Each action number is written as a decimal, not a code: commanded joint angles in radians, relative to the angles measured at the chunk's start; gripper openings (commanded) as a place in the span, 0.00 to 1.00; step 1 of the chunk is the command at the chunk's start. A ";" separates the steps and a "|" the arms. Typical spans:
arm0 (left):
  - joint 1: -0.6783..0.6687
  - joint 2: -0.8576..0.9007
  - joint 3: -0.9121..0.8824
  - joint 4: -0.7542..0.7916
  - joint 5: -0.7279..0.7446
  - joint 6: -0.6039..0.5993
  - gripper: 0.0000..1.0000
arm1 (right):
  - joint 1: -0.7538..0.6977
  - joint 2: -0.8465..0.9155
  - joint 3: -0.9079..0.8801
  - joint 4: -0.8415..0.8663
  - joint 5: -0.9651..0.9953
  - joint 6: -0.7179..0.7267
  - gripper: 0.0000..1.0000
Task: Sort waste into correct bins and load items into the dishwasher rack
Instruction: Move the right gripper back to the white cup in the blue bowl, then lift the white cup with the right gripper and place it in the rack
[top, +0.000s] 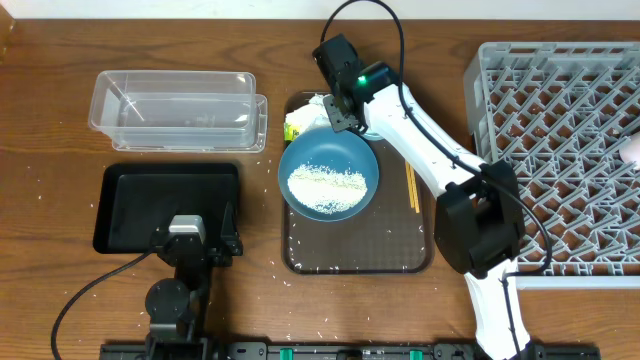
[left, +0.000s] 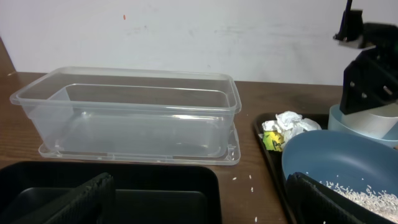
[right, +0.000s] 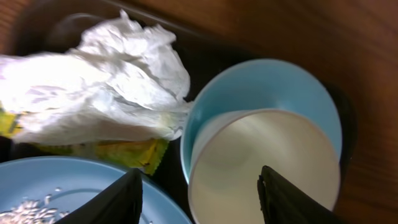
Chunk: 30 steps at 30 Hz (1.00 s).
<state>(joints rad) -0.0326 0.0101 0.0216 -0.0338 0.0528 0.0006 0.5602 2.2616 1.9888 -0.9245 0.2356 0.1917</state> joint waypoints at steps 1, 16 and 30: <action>0.006 -0.004 -0.018 -0.035 -0.011 0.006 0.90 | -0.002 0.043 0.004 -0.011 0.019 0.040 0.55; 0.006 -0.004 -0.018 -0.035 -0.011 0.006 0.91 | 0.010 0.003 0.007 -0.015 0.019 0.040 0.27; 0.006 -0.004 -0.018 -0.035 -0.011 0.006 0.91 | 0.000 -0.069 0.020 -0.051 0.019 0.066 0.01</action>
<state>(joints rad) -0.0326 0.0105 0.0216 -0.0338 0.0528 0.0006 0.5621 2.2482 1.9884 -0.9653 0.2405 0.2356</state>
